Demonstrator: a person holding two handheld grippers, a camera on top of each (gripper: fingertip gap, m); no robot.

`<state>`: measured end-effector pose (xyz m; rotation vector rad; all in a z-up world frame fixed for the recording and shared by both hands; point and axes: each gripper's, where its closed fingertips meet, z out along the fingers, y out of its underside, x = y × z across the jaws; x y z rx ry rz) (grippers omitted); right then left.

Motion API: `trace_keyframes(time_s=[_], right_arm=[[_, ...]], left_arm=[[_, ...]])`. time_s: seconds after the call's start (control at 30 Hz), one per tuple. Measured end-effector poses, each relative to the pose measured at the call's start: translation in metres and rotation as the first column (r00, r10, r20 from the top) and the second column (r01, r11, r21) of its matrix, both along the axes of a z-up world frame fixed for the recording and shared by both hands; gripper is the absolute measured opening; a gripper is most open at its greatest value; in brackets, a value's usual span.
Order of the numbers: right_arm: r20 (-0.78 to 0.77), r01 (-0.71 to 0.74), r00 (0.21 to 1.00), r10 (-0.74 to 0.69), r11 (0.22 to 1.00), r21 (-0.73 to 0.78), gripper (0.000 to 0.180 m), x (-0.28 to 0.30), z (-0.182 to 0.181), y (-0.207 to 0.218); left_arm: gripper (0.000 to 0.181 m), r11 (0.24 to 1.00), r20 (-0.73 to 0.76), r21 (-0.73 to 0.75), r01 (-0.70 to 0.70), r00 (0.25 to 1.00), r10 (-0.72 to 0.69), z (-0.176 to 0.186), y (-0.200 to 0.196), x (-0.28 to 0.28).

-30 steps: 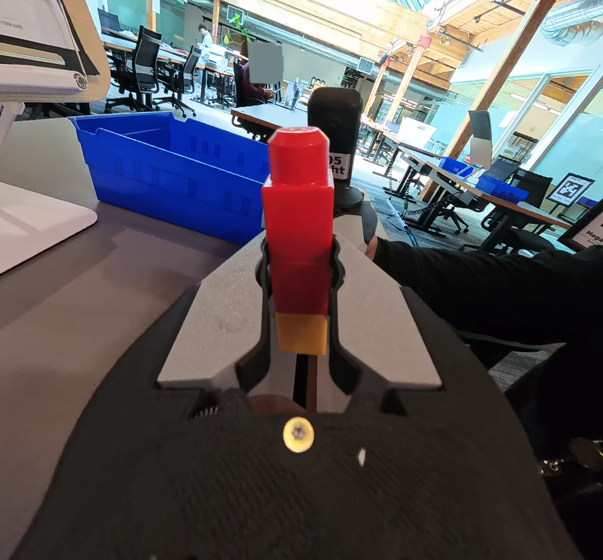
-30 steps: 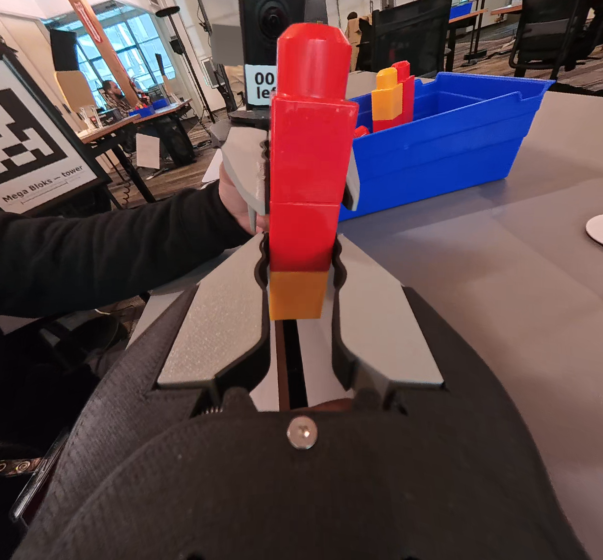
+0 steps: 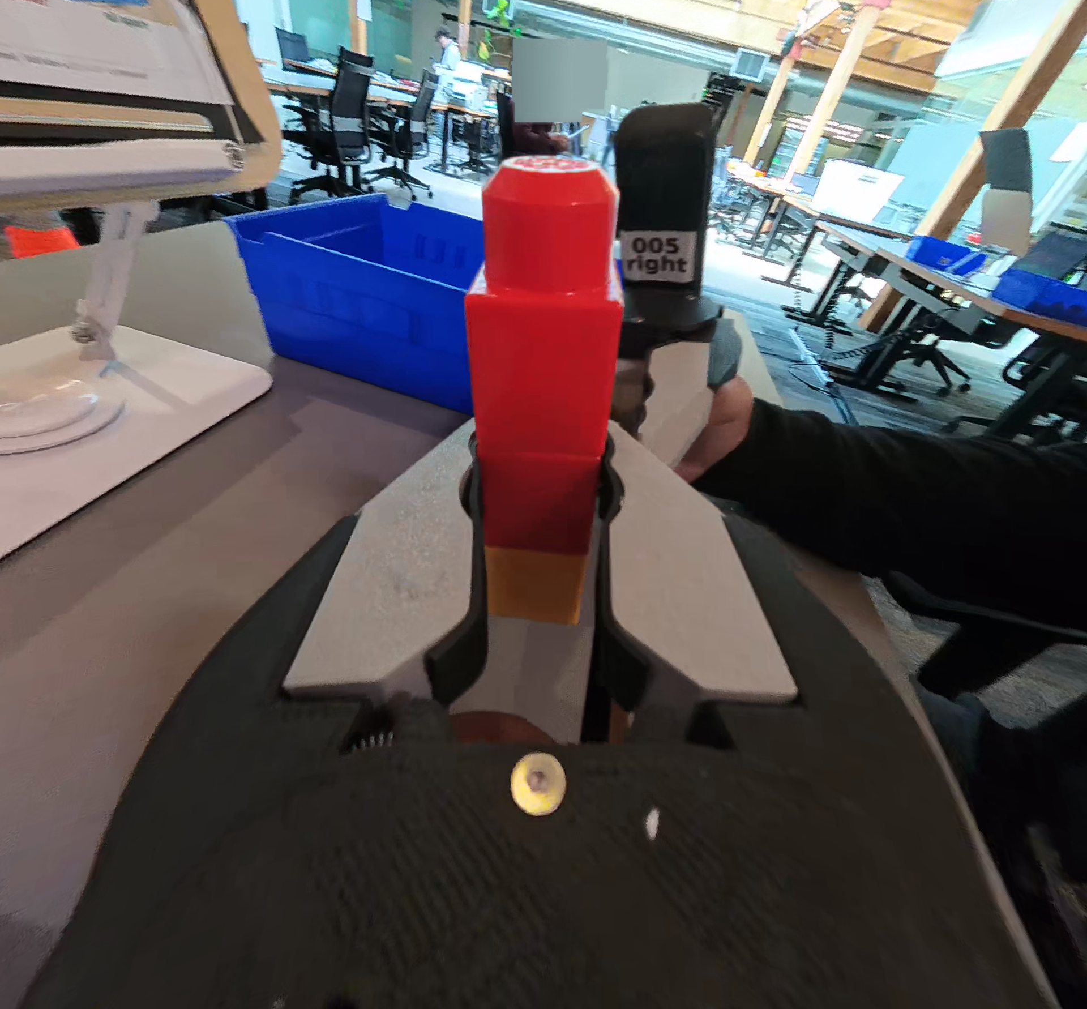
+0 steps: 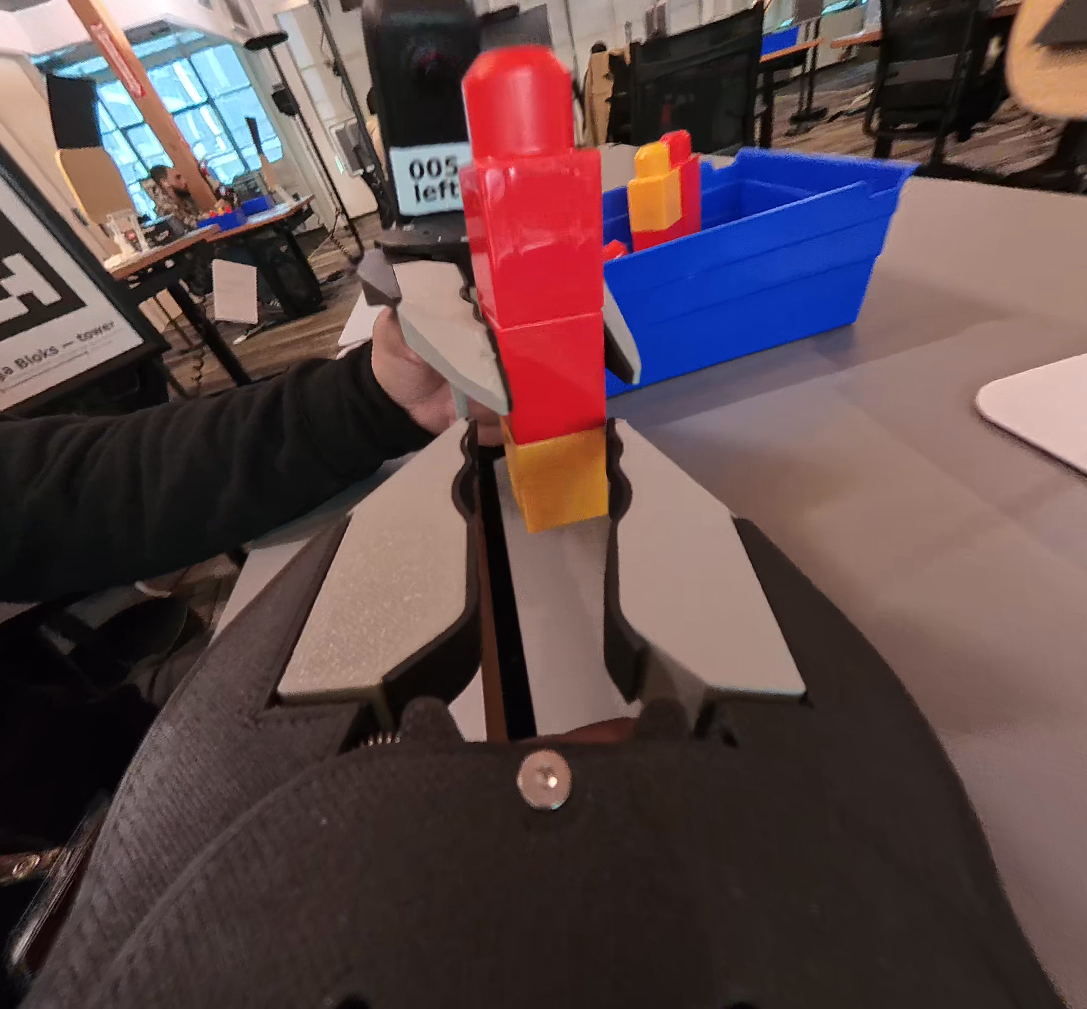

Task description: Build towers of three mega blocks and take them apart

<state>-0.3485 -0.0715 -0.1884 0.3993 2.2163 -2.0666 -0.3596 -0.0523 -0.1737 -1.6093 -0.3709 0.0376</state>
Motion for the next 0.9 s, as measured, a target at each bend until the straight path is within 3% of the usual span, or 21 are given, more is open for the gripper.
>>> trace_keyframes(time_s=[0.17,0.33,0.47,0.6,0.67,0.8,0.9], right_arm=[[-0.050,0.207,0.976,-0.212,0.975,-0.075,0.067,-0.025,0.019,0.014],[-0.131,0.429,0.894,-0.428,0.903,-0.023,0.075,-0.045,0.015,0.011],[-0.169,0.440,0.884,-0.435,0.898,-0.011,0.083,-0.039,0.015,-0.006],[-0.107,0.471,0.877,-0.468,0.882,0.011,0.057,-0.046,0.009,0.001],[-0.050,0.435,0.899,-0.435,0.900,-0.014,0.042,-0.043,0.011,0.002],[-0.003,0.359,0.933,-0.359,0.933,-0.007,0.042,-0.037,0.011,0.003],[-0.037,0.256,0.966,-0.258,0.966,-0.038,0.041,-0.020,0.022,0.000]], left_arm=[[0.035,0.962,-0.098,-0.151,-0.228,0.972,0.215,-0.019,-0.008,-0.030],[0.035,0.902,-0.146,-0.239,-0.359,0.932,0.333,-0.034,0.002,-0.040],[0.035,0.872,-0.196,-0.325,-0.367,0.928,0.317,-0.048,0.015,-0.037],[0.035,0.879,-0.204,-0.326,-0.349,0.933,0.295,-0.047,0.019,-0.032],[0.035,0.896,-0.177,-0.301,-0.327,0.942,0.284,-0.043,0.021,-0.029],[0.034,0.907,-0.182,-0.310,-0.284,0.955,0.236,-0.042,0.021,-0.023],[0.034,0.958,-0.107,-0.248,-0.144,0.987,0.121,-0.032,0.024,-0.006]])
